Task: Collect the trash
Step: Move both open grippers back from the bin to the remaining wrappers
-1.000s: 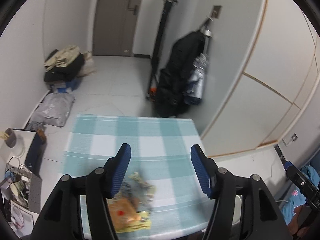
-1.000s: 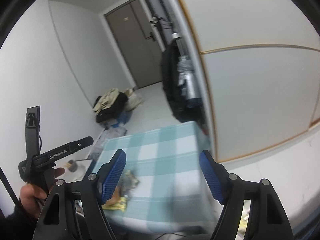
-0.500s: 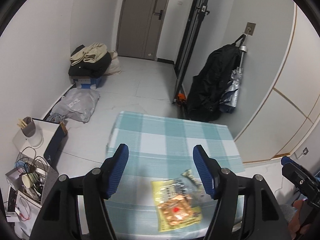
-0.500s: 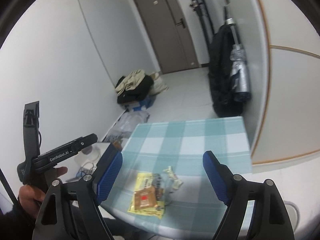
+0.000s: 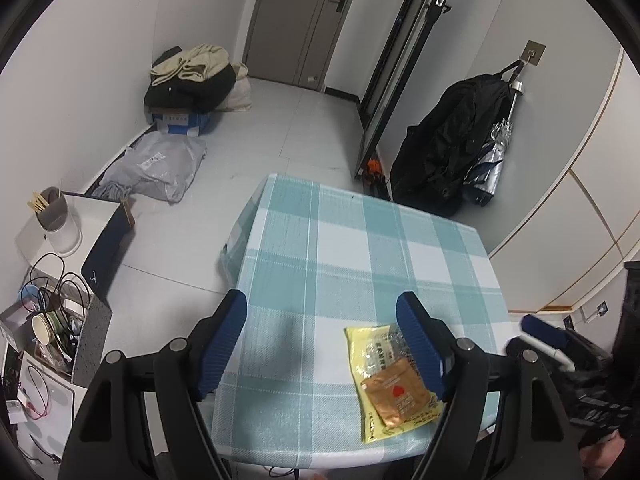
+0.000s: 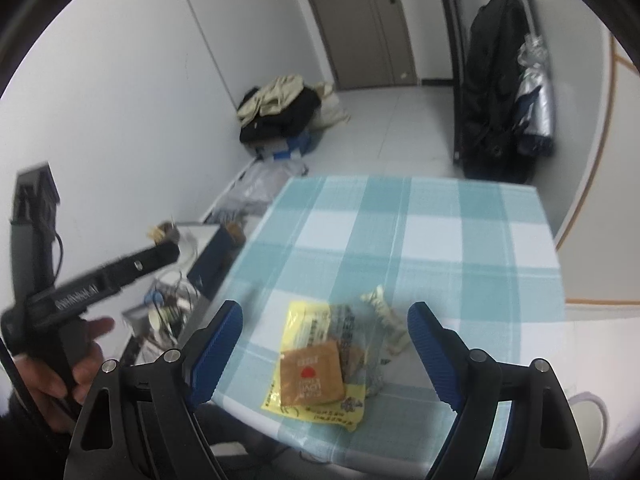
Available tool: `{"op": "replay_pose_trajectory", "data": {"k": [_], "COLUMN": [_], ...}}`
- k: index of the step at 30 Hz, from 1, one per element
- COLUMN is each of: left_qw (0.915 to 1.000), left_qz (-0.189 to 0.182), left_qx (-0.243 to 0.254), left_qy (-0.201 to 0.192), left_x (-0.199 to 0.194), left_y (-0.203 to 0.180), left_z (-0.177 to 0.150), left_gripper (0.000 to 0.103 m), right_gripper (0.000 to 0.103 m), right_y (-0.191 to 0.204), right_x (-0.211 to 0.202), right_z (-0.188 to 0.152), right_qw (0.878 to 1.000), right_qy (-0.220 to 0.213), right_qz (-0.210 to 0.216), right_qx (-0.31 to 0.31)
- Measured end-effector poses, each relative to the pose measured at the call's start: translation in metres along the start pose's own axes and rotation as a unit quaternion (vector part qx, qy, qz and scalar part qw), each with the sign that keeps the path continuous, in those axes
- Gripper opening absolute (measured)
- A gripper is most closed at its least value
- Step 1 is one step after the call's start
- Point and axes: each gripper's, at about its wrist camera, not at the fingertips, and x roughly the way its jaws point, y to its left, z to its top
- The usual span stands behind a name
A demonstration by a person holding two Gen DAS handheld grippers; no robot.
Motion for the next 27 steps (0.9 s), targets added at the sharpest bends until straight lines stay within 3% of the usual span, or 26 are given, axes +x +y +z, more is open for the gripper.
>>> {"op": "replay_pose_trajectory", "data": {"k": [10,16,23,27], "left_qw": [0.9995,0.9990,0.9982,0.9978], "left_qz": [0.025,0.035,0.040,0.044], "left_qx": [-0.010,-0.020,-0.044,-0.050], "left_qy": [-0.018,-0.016,-0.007,-0.007], "left_x": [-0.007,-0.003,0.001,0.001], "left_y": [0.015,0.022,0.033,0.036], "left_z": [0.000,0.002,0.004,0.004], "left_gripper": [0.075,0.075,0.075,0.075], "right_gripper": [0.085,0.085,0.082,0.074], "right_y": [0.012,0.024,0.028,0.029], "right_x": [0.063,0.082,0.105,0.109], "right_z": [-0.030,-0.039,-0.050,-0.052], "right_qw": [0.995,0.990,0.983,0.981], "right_qy": [0.100,0.133,0.172,0.174], "right_qz": [0.012,0.025,-0.007,-0.027], "right_qx": [-0.024,-0.046,-0.062,-0.075]}}
